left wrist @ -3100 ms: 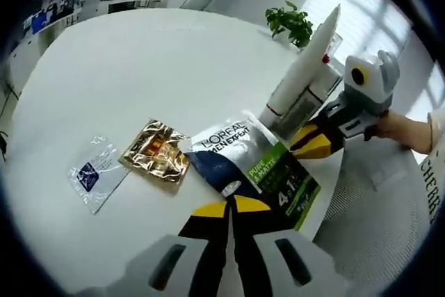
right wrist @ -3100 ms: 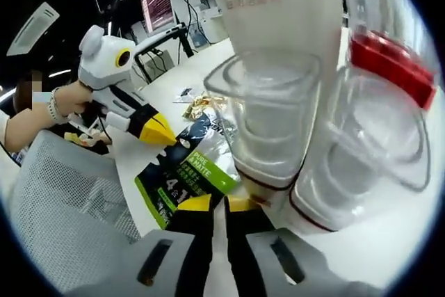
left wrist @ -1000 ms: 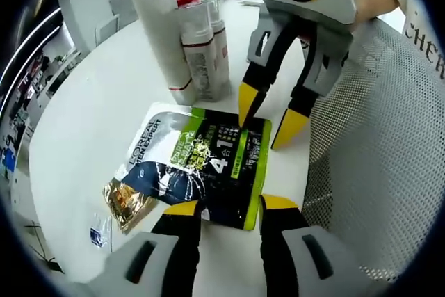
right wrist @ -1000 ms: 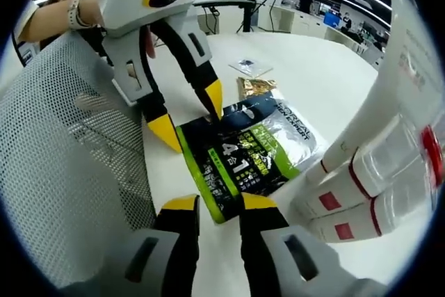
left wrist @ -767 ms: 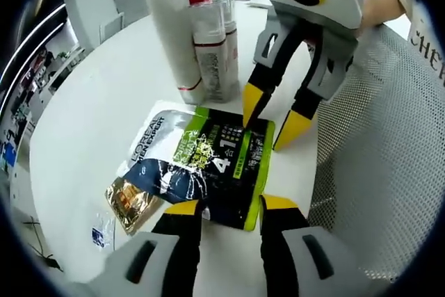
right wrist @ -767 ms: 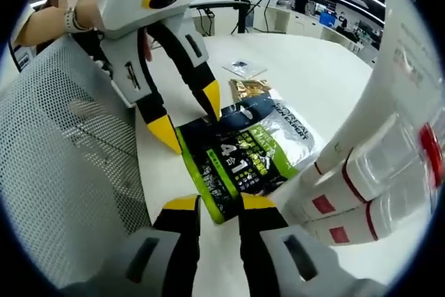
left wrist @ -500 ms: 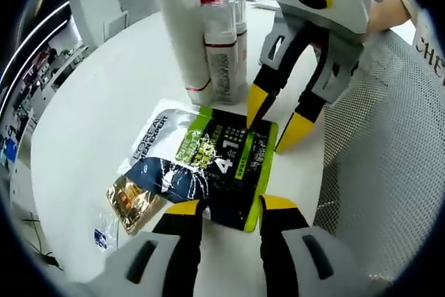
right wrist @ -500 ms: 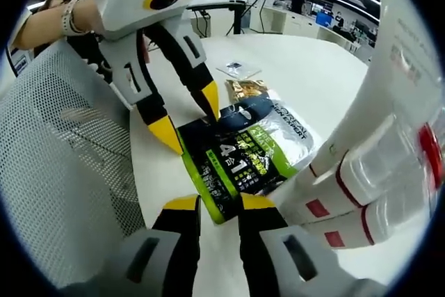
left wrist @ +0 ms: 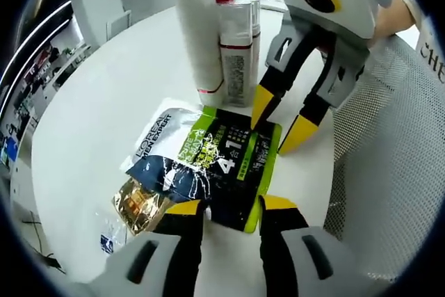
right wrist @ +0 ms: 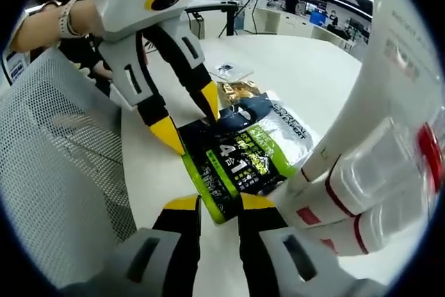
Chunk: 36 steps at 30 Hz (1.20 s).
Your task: Arrange the skincare products in the storage area until every visible bottle or jar stands upright without overlapping.
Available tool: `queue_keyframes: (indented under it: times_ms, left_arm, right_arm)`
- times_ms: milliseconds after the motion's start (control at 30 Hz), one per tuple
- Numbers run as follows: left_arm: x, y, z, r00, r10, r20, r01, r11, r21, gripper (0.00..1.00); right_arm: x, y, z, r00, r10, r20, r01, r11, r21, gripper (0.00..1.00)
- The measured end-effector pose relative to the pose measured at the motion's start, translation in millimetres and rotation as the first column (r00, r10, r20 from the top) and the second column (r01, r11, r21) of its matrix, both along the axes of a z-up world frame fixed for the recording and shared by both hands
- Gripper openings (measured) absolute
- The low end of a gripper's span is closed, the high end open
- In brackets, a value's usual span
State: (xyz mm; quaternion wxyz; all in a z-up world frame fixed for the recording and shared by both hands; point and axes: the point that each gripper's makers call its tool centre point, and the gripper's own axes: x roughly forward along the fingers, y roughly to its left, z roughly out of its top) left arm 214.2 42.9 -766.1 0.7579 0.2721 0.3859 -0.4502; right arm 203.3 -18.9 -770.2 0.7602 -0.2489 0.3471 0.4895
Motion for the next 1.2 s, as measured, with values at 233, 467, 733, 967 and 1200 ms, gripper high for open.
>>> queue_keyframes:
  times_ms: [233, 467, 733, 967, 1200]
  left_arm:
    - [0.7, -1, 0.4, 1.000, -0.009, 0.000, 0.009, 1.000, 0.001, 0.30]
    - [0.0, 4, 3.2, 1.000, 0.007, 0.016, -0.007, 1.000, 0.003, 0.26]
    - [-1.2, 2, 20.2, 0.997, 0.078, 0.016, -0.076, 0.993, -0.086, 0.26]
    - [-4.9, 2, 33.8, 0.992, 0.117, 0.036, -0.112, 0.986, -0.120, 0.27]
    - [-11.8, 3, 48.8, 0.984, 0.170, 0.048, -0.160, 0.973, -0.164, 0.28]
  right_arm:
    - [0, 0, 1.3, 1.000, -0.006, 0.000, 0.006, 1.000, 0.004, 0.20]
    - [-6, 2, 5.5, 1.000, 0.002, -0.004, -0.002, 1.000, 0.007, 0.22]
    - [-9, 1, 23.0, 1.000, -0.005, 0.013, 0.005, 0.999, 0.045, 0.22]
    - [-17, -3, 37.0, 1.000, -0.011, 0.004, 0.010, 0.998, 0.068, 0.22]
    - [-26, -16, 52.0, 0.999, -0.031, 0.022, 0.029, 0.997, 0.074, 0.22]
